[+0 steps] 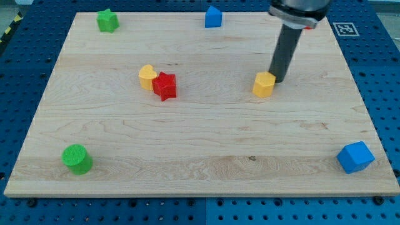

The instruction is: Move the yellow hexagon towards center of the board

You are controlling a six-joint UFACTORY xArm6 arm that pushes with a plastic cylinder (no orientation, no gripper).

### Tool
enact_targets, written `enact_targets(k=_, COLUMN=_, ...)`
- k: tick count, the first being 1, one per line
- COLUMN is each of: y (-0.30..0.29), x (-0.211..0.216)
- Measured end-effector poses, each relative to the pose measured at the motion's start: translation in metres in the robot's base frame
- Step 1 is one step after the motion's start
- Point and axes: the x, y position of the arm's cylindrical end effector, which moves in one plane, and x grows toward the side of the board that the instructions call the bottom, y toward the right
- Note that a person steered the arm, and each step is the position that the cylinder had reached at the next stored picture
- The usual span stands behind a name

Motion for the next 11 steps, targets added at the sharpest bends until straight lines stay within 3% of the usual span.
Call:
enact_targets(k=1, y=-0.009, x=0.001)
enact_targets(k=3, y=0.045, x=0.031)
enact_targets(k=7, y=-0.095, x=0.032)
enact_targets(k=8, y=-0.104, x=0.029)
enact_targets(k=9, y=-0.048, x=0.028)
enact_targets(k=10, y=-0.034, x=-0.001)
enact_targets(k=11, y=-0.063, x=-0.013)
